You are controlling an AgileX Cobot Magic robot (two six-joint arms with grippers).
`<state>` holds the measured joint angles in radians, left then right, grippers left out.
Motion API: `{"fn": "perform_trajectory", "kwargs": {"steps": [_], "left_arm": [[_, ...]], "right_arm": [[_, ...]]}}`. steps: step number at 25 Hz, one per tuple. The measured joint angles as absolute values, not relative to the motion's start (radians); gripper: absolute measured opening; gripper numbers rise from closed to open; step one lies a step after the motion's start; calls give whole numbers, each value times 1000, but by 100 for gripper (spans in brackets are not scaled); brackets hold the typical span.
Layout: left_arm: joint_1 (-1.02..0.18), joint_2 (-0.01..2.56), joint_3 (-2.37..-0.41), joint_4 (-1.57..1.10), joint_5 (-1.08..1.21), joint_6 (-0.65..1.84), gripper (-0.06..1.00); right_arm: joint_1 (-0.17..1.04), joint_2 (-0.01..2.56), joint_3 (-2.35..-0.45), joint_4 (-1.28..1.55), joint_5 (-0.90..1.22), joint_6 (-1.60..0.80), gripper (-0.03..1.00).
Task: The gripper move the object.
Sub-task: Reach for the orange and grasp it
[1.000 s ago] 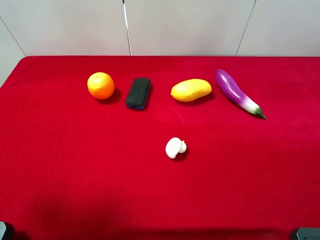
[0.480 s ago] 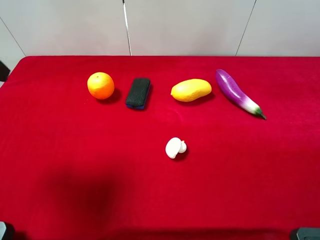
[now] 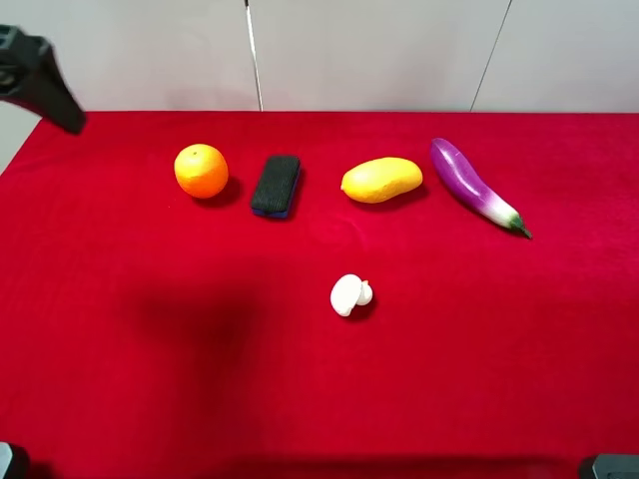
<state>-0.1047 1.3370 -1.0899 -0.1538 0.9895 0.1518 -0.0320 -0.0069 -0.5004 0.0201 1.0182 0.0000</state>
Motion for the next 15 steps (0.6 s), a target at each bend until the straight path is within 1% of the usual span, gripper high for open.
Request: {"fn": "perform_trajectory", "kwargs": {"steps": [15], "left_arm": [[-242,1722,-1368,-61,985,69,97]], "right_arm": [[-32,-7,-500,20,1019,0,69]]}}
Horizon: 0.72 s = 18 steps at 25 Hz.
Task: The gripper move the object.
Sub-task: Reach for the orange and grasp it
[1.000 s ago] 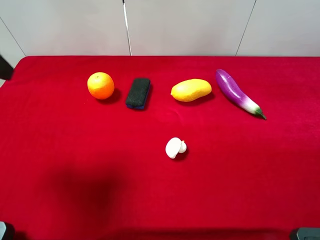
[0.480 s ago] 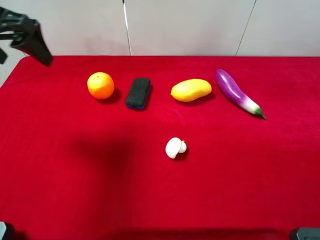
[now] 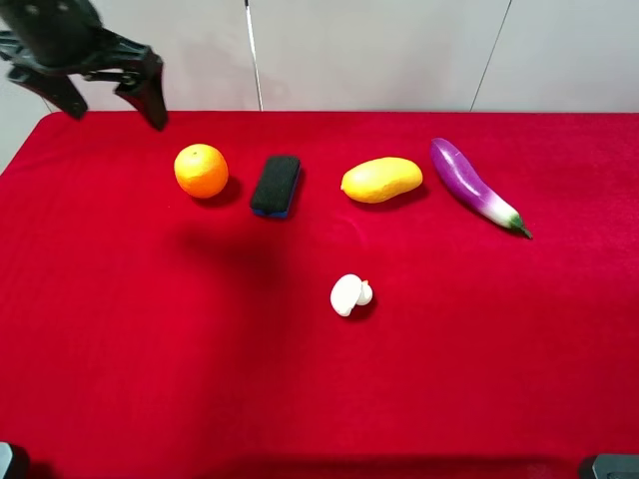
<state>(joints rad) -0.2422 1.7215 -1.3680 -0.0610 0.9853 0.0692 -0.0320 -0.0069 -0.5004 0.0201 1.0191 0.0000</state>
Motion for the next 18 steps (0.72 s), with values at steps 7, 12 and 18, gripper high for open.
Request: {"fn": "perform_trajectory", "kwargs": {"steps": [7,12,18], "left_arm": [[-265,1883,-1484,-50,985,63,97],[-287,1993,-1558,-42,984,61,97],[-311,2086,-1589,-35,964,59,97]], "right_arm": [[-32,-7,-500,20,1019,0,69],[-32,-7,-500,20,1019,0,69],[-32,-7,-500,21,1019,0,69]]}}
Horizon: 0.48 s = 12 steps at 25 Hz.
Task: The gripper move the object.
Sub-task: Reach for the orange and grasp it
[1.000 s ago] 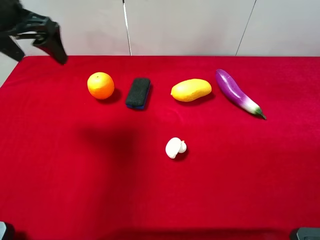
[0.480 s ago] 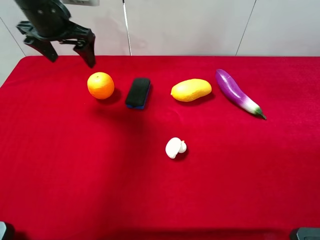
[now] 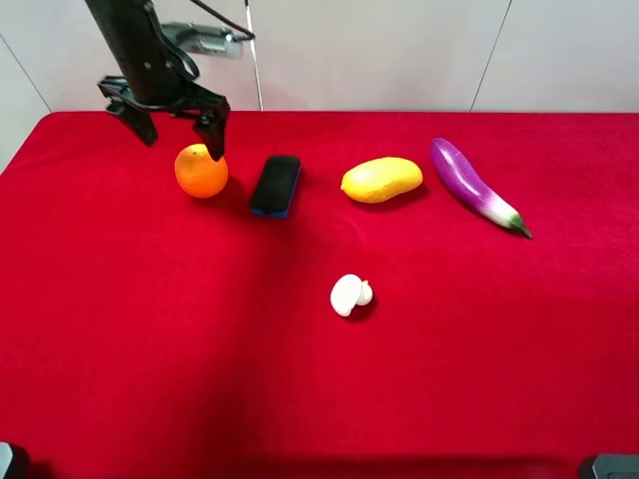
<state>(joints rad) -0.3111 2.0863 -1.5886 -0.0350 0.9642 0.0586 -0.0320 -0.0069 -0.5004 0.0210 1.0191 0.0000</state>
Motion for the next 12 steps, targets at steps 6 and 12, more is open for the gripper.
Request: {"fn": "perform_trajectory", "kwargs": {"steps": [6,12], "left_arm": [[-321,2134,-1596,-27,957,51,97],[-321,2169,-1600,0,933,21,97]], "right_arm": [[-32,-7,-500,21,1019,0,69],[-32,-7,-500,22,1019,0,69]]}}
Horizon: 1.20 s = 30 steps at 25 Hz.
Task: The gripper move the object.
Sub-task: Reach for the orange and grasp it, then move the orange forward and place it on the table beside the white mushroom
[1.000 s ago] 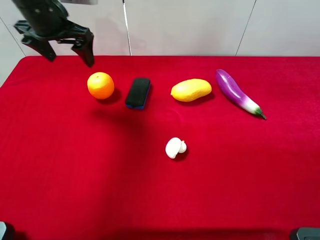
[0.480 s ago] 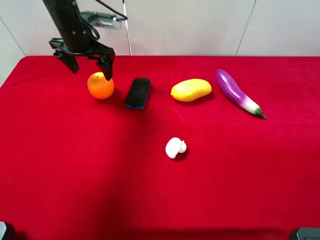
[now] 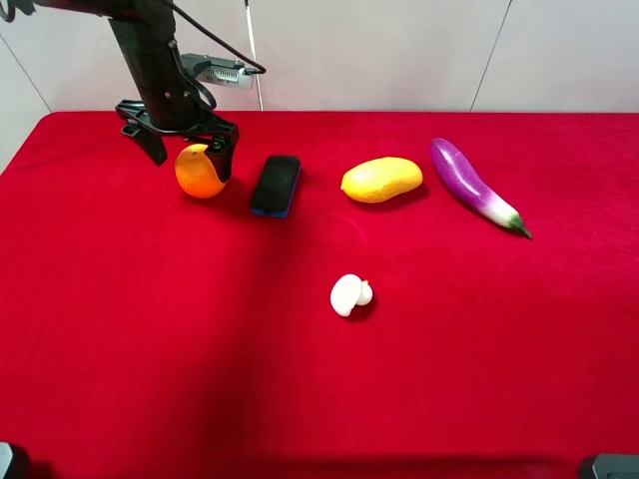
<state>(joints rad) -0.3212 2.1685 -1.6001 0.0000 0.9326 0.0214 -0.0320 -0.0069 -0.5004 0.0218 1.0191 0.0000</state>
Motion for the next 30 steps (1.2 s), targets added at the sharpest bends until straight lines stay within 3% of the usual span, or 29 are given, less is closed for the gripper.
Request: {"fn": "perform_trajectory", "kwargs": {"steps": [11,14,20,30], "left_arm": [[-321,2226,-1600,16,839,17,96],[-321,2239,-1600,16,834,17,93],[-321,2240,-1600,16,822,17,74],[-321,2241,-1600,14,790,16,73]], "right_arm": [[-32,-7,-500,22,1019,0,69],[-32,-7,-500,22,1019,0,69],[-32,-7,-500,22,1019,0,69],[-32,-7,-500,22,1019,0,69]]}}
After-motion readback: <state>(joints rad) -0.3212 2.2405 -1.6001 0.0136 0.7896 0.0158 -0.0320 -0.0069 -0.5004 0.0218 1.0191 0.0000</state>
